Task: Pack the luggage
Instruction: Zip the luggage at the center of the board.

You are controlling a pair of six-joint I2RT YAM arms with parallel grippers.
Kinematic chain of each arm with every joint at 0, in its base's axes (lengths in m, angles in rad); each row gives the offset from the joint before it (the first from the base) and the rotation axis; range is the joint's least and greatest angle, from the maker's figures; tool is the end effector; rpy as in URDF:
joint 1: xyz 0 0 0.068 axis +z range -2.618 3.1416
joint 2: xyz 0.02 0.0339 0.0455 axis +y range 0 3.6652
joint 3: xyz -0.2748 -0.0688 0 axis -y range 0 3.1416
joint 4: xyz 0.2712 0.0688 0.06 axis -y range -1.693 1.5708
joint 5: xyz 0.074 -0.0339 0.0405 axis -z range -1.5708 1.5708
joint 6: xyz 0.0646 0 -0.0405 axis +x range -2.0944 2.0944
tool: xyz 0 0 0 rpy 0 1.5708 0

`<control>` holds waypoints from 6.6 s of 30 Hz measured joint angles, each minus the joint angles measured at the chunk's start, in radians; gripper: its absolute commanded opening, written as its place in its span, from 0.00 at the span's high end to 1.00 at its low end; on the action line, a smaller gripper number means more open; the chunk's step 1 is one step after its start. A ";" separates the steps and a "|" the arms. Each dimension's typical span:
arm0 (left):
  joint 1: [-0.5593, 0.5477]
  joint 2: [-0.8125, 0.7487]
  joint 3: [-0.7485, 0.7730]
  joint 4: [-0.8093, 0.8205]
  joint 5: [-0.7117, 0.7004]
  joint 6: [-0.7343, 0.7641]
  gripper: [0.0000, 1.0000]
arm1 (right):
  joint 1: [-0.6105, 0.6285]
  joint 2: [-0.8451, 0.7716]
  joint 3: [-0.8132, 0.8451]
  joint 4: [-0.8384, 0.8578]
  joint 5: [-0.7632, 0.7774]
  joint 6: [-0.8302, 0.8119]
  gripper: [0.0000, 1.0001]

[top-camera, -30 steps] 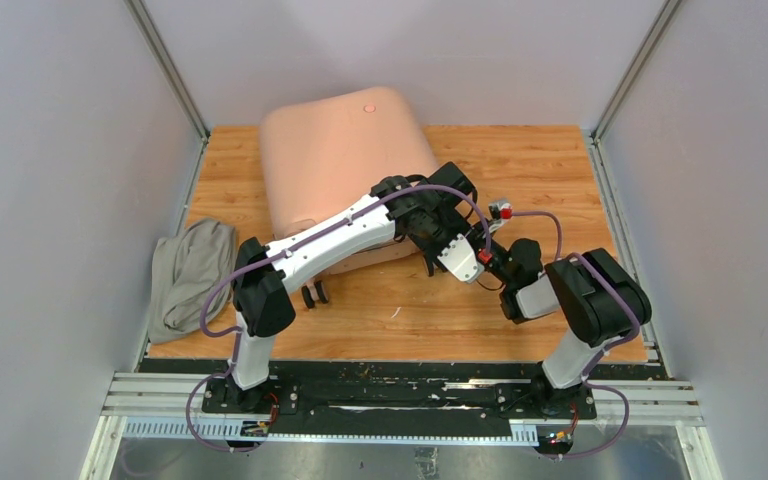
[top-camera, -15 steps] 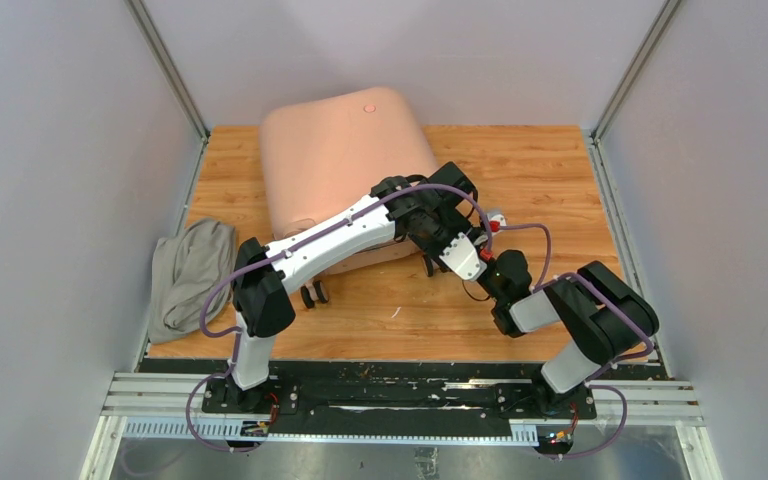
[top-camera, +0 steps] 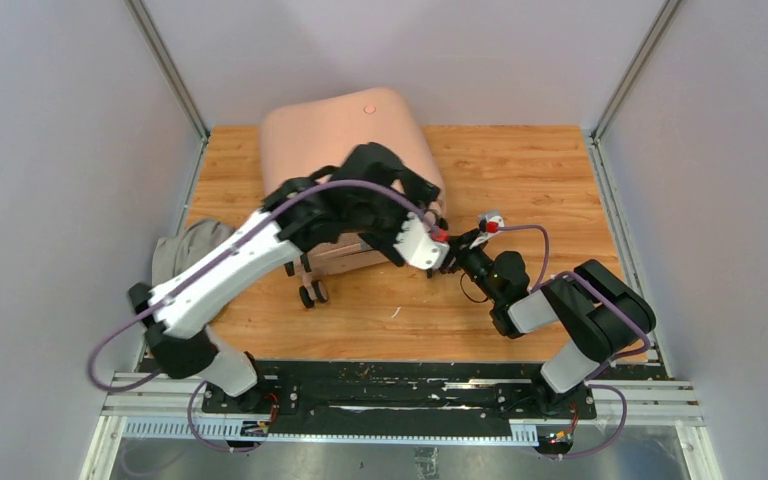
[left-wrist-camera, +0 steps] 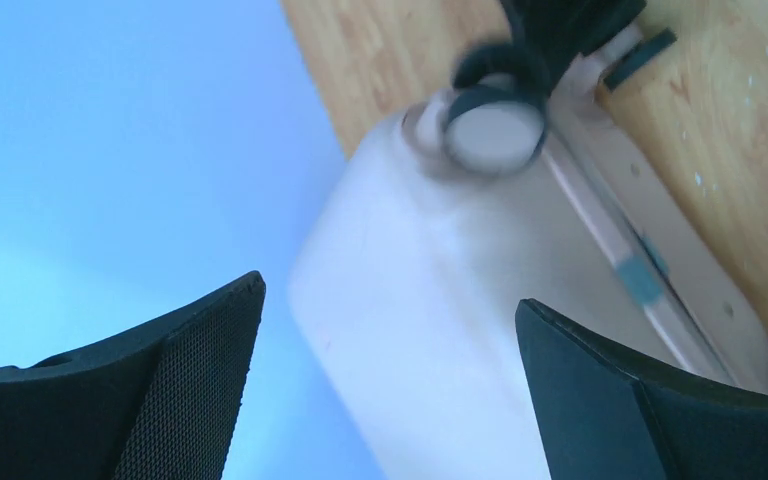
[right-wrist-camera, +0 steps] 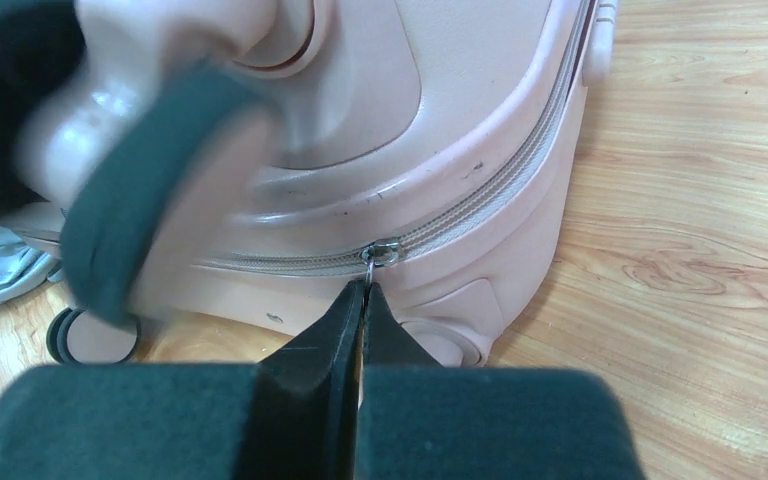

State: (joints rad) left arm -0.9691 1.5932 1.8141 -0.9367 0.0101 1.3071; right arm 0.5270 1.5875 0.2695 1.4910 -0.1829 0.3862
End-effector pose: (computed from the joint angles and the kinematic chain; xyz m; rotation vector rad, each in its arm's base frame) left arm 0.2158 -0.3154 0.4152 2.0830 0.9563 0.1642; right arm 0.2413 0.1540 0.1644 -0.2600 1.4360 0.8805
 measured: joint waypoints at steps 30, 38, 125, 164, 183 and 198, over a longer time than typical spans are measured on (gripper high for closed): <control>0.299 -0.345 -0.515 -0.475 -0.127 0.617 0.30 | 0.000 0.015 0.000 0.022 -0.064 0.062 1.00; 0.342 -0.337 -0.573 -0.464 -0.155 0.683 0.62 | -0.006 0.015 0.000 0.019 -0.119 0.078 1.00; 0.752 -0.553 -0.810 -0.208 0.056 0.747 0.48 | -0.034 -0.159 -0.080 -0.206 -0.142 0.116 0.41; 0.497 -0.505 -0.653 -0.198 -0.006 0.754 0.20 | -0.192 0.082 0.076 -0.061 -0.330 0.072 0.42; 0.596 -0.454 -0.677 -0.034 0.019 0.753 0.16 | -0.192 0.163 0.085 0.011 -0.359 0.120 0.55; 0.579 -0.495 -0.760 0.087 0.025 0.753 0.84 | -0.192 0.179 0.085 0.036 -0.319 0.136 1.00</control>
State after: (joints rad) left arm -0.3901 1.0981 1.0538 -0.8501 0.0349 2.0602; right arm 0.3355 1.7660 0.3550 1.5269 -0.5022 0.5224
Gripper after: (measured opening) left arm 0.280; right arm 0.029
